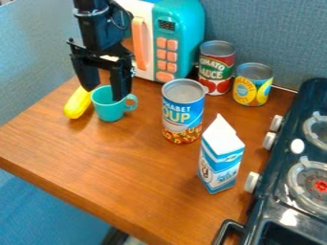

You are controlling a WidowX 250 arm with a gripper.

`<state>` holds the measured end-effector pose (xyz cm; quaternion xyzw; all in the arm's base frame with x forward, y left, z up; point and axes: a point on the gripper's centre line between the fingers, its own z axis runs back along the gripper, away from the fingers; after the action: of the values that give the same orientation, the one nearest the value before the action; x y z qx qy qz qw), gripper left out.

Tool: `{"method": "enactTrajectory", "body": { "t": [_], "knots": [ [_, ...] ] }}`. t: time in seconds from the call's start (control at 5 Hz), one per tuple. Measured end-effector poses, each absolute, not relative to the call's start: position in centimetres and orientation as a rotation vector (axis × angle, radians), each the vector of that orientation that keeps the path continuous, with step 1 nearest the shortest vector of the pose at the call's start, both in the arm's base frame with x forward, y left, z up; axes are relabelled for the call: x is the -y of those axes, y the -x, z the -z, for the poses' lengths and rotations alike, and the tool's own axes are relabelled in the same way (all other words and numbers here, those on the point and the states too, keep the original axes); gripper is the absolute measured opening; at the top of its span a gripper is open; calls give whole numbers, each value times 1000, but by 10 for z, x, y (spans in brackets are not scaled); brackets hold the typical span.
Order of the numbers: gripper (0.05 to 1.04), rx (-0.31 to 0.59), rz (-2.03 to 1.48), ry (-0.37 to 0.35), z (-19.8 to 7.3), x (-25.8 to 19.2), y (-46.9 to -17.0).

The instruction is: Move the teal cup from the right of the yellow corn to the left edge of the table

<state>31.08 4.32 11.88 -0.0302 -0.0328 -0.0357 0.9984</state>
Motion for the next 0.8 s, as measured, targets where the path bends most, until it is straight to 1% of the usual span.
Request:
{"method": "enactTrajectory", "body": {
  "t": [0.2, 0.4, 0.6, 0.8],
  "knots": [
    [1001, 34, 72, 66, -109, -43, -309],
    [1001, 78, 143, 18, -108, -51, -318],
    [1001, 117, 215, -48, -103, -61, -326],
    [1001, 35, 281, -82, -89, -80, -325]
  ]
}}
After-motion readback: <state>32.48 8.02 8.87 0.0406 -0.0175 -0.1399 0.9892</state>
